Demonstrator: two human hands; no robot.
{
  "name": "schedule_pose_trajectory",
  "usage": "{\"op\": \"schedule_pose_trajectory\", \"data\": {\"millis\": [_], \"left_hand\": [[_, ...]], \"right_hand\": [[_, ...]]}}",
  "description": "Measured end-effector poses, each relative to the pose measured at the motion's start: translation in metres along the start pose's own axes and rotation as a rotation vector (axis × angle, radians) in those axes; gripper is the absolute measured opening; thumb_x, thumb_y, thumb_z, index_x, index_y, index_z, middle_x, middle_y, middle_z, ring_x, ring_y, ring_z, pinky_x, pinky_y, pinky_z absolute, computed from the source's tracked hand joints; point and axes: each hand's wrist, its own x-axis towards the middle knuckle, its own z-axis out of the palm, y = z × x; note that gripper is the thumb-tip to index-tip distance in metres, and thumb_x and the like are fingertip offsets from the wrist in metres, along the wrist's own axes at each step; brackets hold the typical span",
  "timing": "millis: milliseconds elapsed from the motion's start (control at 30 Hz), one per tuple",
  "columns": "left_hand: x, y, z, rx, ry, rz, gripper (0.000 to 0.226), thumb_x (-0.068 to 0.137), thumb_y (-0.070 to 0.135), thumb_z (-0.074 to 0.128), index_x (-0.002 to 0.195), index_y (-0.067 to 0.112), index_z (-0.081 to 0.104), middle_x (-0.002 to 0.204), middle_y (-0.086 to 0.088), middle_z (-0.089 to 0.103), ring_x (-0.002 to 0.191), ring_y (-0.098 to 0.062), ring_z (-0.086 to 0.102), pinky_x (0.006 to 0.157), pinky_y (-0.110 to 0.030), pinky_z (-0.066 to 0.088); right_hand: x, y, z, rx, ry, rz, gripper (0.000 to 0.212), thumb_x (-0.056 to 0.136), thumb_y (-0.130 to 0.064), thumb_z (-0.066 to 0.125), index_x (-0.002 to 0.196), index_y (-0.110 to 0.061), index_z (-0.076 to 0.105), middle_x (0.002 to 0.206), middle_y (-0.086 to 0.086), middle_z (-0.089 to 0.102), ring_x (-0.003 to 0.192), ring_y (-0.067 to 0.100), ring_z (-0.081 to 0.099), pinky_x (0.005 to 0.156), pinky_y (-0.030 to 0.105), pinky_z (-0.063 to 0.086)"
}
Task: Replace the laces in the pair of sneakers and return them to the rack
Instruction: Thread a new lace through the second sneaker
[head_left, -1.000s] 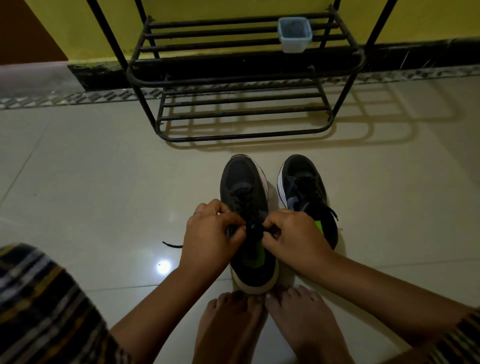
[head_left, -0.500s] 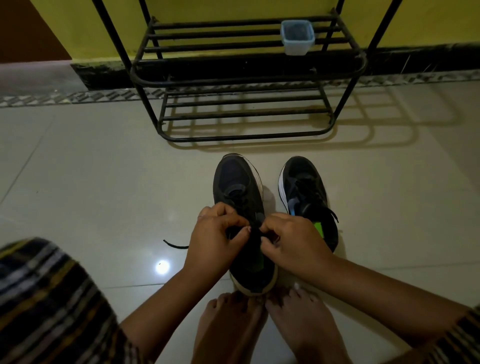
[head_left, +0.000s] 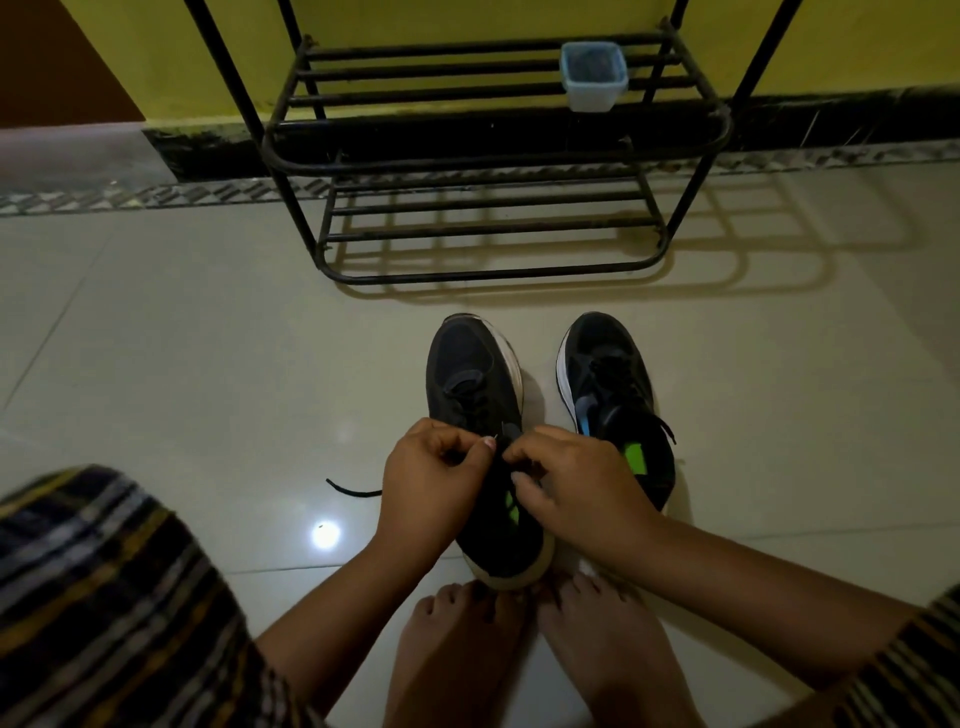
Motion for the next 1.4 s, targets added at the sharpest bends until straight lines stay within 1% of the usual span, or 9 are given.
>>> {"op": "schedule_pose_trajectory", "data": {"millis": [200, 333, 433, 500, 600, 733, 1000, 1200, 1400], "left_hand": [[-0.002, 0.002, 0.001, -0.025, -0.002, 0.004, 0.015, 0.085, 0.023, 0.066, 0.074, 0.017, 0.074, 0.083, -0.001, 0.058, 0.080, -0.013, 0.059, 0.079, -0.040, 0.054], [-0.002, 0.002, 0.000, -0.041, -0.052, 0.003, 0.014, 0.087, 0.025, 0.064, 0.079, 0.018, 0.074, 0.089, -0.001, 0.059, 0.084, -0.013, 0.059, 0.081, -0.038, 0.053], [-0.005, -0.001, 0.002, -0.003, -0.093, 0.008, 0.008, 0.085, 0.023, 0.067, 0.093, 0.020, 0.069, 0.102, 0.002, 0.054, 0.090, -0.006, 0.056, 0.082, -0.023, 0.051], [-0.010, -0.010, 0.002, 0.078, -0.088, 0.026, 0.039, 0.080, 0.020, 0.073, 0.115, 0.023, 0.057, 0.115, 0.004, 0.045, 0.092, -0.001, 0.052, 0.085, -0.014, 0.047], [-0.013, -0.024, 0.001, 0.156, -0.103, -0.066, 0.084, 0.076, 0.019, 0.077, 0.143, 0.028, 0.026, 0.133, -0.003, 0.031, 0.094, -0.008, 0.051, 0.089, -0.022, 0.045], [-0.008, -0.035, 0.005, 0.262, -0.086, -0.086, 0.106, 0.071, 0.031, 0.080, 0.149, 0.024, 0.010, 0.145, -0.008, 0.025, 0.126, -0.025, 0.042, 0.100, -0.033, 0.041], [-0.005, -0.037, 0.009, 0.421, -0.077, -0.075, 0.111, 0.067, 0.052, 0.076, 0.149, 0.017, 0.010, 0.150, -0.008, 0.022, 0.136, -0.029, 0.024, 0.108, -0.040, 0.031], [-0.009, -0.032, 0.013, 0.531, -0.069, 0.055, 0.094, 0.081, 0.058, 0.058, 0.149, 0.015, 0.010, 0.151, -0.005, 0.024, 0.137, -0.024, 0.025, 0.110, -0.034, 0.027], [-0.009, -0.033, 0.015, 0.520, -0.034, 0.142, 0.086, 0.084, 0.055, 0.056, 0.148, 0.015, 0.016, 0.146, -0.005, 0.031, 0.133, -0.023, 0.030, 0.106, -0.034, 0.031]], "right_hand": [[0.019, 0.003, -0.005, 0.294, -0.018, 0.212, 0.020, 0.087, -0.018, 0.064, 0.106, -0.021, 0.070, 0.102, -0.004, 0.068, 0.087, 0.002, 0.060, 0.082, 0.022, 0.050], [0.024, 0.001, -0.002, 0.605, -0.035, 0.371, 0.012, 0.088, -0.008, 0.062, 0.084, -0.017, 0.069, 0.067, -0.001, 0.061, 0.052, 0.003, 0.055, 0.050, 0.022, 0.049], [0.025, 0.002, 0.003, 0.732, -0.023, 0.430, 0.017, 0.090, -0.004, 0.059, 0.078, -0.016, 0.064, 0.068, 0.004, 0.057, 0.054, 0.009, 0.053, 0.045, 0.021, 0.046], [0.026, 0.002, 0.006, 0.712, -0.014, 0.451, 0.020, 0.091, -0.005, 0.056, 0.077, -0.018, 0.061, 0.068, 0.001, 0.056, 0.055, 0.008, 0.053, 0.046, 0.020, 0.045], [0.026, 0.000, 0.006, 0.720, 0.021, 0.478, 0.023, 0.094, -0.005, 0.051, 0.075, -0.017, 0.056, 0.067, 0.001, 0.053, 0.053, 0.006, 0.052, 0.048, 0.020, 0.044], [0.029, -0.004, -0.003, 0.747, 0.083, 0.427, 0.025, 0.095, -0.004, 0.047, 0.076, -0.018, 0.054, 0.072, 0.003, 0.052, 0.058, 0.010, 0.053, 0.054, 0.024, 0.047], [0.046, -0.031, -0.052, 0.972, 0.296, 0.403, 0.024, 0.096, -0.003, 0.045, 0.077, -0.014, 0.054, 0.065, -0.002, 0.048, 0.061, 0.009, 0.045, 0.057, 0.019, 0.042], [0.052, -0.046, -0.084, 1.367, 0.339, 0.333, 0.022, 0.100, -0.009, 0.035, 0.081, -0.013, 0.047, 0.066, 0.000, 0.053, 0.068, 0.021, 0.066, 0.062, 0.030, 0.052], [0.038, -0.021, -0.053, 0.322, -0.051, 0.553, 0.018, 0.099, -0.021, 0.036, 0.083, -0.017, 0.044, 0.064, 0.002, 0.053, 0.035, 0.011, 0.050, 0.042, 0.023, 0.039]]}}
